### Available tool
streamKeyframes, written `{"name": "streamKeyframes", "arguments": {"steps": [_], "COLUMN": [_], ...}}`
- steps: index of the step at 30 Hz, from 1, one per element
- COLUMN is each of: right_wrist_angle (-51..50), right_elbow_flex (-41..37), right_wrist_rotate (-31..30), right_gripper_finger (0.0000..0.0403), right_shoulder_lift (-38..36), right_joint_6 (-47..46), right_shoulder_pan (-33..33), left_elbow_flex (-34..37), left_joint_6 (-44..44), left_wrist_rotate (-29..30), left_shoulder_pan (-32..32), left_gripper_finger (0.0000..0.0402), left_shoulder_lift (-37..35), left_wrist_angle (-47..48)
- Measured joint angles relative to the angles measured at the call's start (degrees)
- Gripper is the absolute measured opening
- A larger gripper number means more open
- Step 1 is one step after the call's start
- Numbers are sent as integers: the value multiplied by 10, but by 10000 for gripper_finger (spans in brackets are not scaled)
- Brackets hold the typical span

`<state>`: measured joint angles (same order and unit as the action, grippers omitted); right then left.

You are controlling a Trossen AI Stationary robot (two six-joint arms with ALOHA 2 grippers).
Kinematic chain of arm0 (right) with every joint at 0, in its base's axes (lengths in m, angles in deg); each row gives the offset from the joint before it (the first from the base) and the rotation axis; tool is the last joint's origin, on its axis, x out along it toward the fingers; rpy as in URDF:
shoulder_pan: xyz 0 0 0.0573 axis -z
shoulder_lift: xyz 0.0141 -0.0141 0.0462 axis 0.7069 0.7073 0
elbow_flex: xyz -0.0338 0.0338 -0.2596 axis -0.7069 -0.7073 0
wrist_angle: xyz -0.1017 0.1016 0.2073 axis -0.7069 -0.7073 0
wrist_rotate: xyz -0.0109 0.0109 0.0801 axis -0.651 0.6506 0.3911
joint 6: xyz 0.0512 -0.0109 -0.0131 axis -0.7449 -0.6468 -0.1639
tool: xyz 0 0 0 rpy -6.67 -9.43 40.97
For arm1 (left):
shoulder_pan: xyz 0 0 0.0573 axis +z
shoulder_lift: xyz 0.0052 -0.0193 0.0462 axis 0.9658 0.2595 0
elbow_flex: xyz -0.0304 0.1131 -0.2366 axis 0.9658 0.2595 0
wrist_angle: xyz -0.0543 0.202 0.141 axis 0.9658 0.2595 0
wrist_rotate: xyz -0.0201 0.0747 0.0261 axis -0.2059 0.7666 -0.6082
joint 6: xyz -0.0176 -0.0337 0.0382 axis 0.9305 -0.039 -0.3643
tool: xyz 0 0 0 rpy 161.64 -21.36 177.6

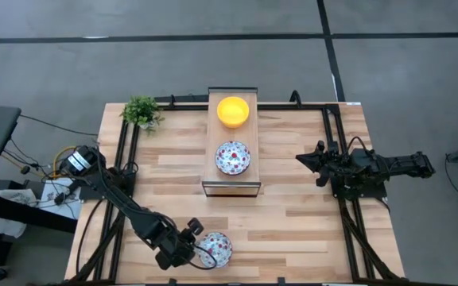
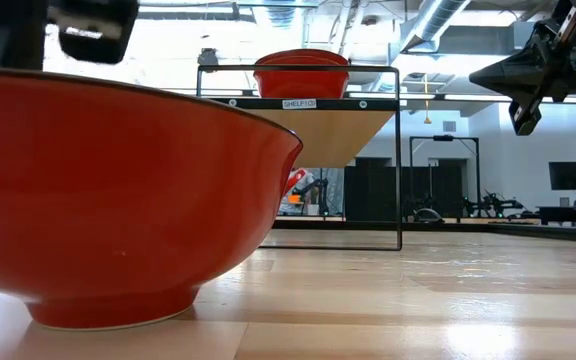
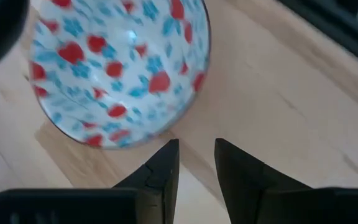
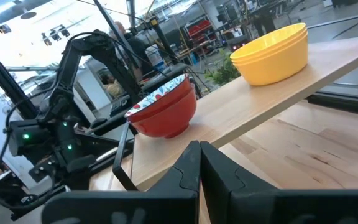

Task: Pick & Place Mini bowls
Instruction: Stack the white patterned bowl on top of the white patterned bowl on the shelf

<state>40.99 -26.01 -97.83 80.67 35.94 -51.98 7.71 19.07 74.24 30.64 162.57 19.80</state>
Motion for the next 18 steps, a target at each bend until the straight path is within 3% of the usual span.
{"name": "streamKeyframes", "arguments": {"steps": [18], "right_wrist_angle": [0], "right_elbow_flex": [0], "right_wrist_rotate": [0], "right_gripper_finger": [0], "right_shoulder_lift": [0], "right_joint_6": [-3], "right_shoulder_pan": [0], "left_elbow_flex": [7], "left_joint_6": [0], "left_wrist_rotate": [52], "left_shoulder_pan": [-8], "left_gripper_finger": [102], "left_shoulder_lift": [-2], "left_wrist_angle": [-10]}}
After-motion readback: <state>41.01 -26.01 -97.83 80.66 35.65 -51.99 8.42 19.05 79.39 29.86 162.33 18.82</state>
